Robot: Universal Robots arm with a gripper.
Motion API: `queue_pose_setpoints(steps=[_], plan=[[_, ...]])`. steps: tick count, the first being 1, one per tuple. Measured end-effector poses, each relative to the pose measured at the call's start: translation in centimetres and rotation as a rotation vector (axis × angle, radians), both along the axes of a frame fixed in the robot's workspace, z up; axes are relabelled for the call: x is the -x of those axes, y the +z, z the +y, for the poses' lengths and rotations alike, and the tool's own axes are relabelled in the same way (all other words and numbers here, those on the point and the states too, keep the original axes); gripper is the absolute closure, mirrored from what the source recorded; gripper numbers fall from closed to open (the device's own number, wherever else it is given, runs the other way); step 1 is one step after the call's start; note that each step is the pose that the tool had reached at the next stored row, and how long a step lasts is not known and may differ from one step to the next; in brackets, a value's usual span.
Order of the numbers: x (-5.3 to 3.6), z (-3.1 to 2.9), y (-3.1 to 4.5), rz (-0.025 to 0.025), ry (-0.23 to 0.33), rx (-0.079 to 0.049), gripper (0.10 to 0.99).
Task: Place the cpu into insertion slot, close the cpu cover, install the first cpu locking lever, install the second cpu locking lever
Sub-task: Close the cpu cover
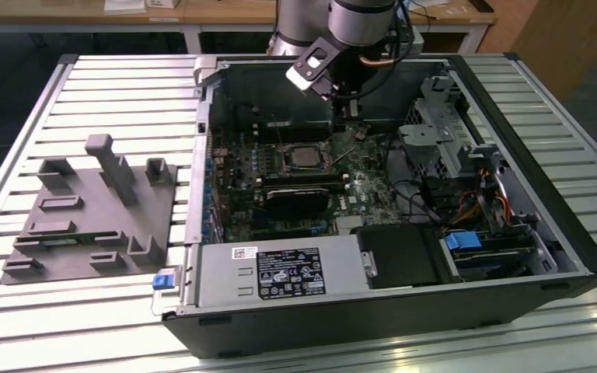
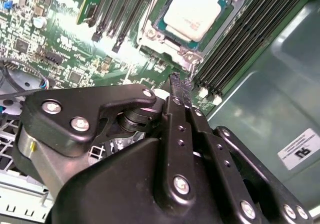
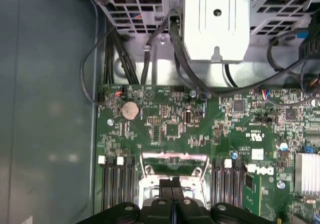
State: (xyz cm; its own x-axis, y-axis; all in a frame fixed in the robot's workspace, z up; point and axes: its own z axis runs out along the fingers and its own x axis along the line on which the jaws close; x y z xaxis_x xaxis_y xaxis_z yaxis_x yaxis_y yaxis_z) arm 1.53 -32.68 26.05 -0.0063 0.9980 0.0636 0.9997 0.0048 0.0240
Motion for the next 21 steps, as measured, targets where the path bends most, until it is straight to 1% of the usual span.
queue_pose_setpoints(steps=[11, 21], plan=[[-1.50, 0.00, 0.00, 0.0005, 0.000, 0.000, 0.969], [-2.21, 0.01, -0.13, 0.0005, -0.005, 0.000, 0.969]])
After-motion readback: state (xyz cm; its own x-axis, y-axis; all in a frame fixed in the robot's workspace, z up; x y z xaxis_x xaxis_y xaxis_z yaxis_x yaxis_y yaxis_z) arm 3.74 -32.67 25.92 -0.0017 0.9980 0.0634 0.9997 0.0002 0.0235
